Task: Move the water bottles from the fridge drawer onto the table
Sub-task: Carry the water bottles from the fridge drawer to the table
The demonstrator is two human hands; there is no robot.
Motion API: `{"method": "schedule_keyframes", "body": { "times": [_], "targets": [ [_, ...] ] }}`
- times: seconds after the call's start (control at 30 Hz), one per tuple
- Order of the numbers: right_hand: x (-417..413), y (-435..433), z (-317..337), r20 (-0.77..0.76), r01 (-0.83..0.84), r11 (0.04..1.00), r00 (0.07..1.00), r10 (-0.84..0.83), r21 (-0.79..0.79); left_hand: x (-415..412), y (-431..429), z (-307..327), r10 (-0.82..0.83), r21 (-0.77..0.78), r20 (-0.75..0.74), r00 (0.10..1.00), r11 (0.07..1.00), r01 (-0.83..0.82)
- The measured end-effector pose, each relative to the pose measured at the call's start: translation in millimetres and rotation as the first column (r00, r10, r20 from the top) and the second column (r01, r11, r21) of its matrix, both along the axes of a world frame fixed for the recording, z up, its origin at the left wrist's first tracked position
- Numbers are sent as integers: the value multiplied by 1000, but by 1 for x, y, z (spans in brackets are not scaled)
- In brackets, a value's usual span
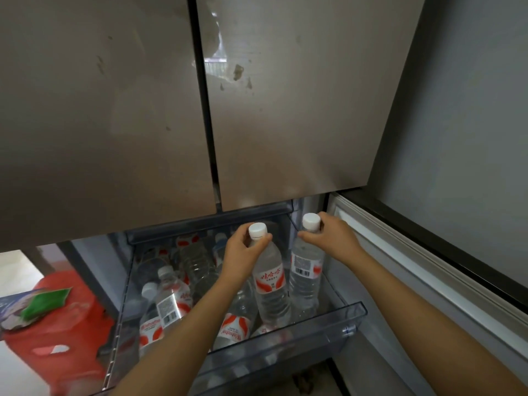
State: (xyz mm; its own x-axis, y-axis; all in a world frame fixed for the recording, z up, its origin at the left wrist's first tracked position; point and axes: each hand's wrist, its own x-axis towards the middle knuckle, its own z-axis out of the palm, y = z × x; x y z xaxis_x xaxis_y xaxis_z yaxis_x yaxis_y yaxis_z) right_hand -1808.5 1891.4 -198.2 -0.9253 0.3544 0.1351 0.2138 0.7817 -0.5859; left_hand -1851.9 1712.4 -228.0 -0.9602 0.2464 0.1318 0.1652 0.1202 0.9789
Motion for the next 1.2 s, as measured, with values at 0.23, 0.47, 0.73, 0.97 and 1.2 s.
{"method": "schedule_keyframes", "body": {
  "times": [0.23,0.47,0.73,0.97,1.2],
  "targets": [
    [-13,-10,-15,-93,-5,963,995,-21,-268,-13,-13,-13,-51,-120,246,968,989,83],
    [-1,-19,-20,-172,-86,864,985,-2,-497,-1,-21,-20,-132,-93,149,980,985,147],
    [43,-10,32,-341,-146,921,940,16,-361,29,-20,8,-162,-148,-126,979,979,143],
    [93,-4,120,-484,-156,964,874,34,-215,44,-17,76,-273,-28,-292,917,960,277],
    [144,3,143,-510,-66,986,860,-23,-155,76,-4,104,-258,32,-366,894,957,289]
  ]
}}
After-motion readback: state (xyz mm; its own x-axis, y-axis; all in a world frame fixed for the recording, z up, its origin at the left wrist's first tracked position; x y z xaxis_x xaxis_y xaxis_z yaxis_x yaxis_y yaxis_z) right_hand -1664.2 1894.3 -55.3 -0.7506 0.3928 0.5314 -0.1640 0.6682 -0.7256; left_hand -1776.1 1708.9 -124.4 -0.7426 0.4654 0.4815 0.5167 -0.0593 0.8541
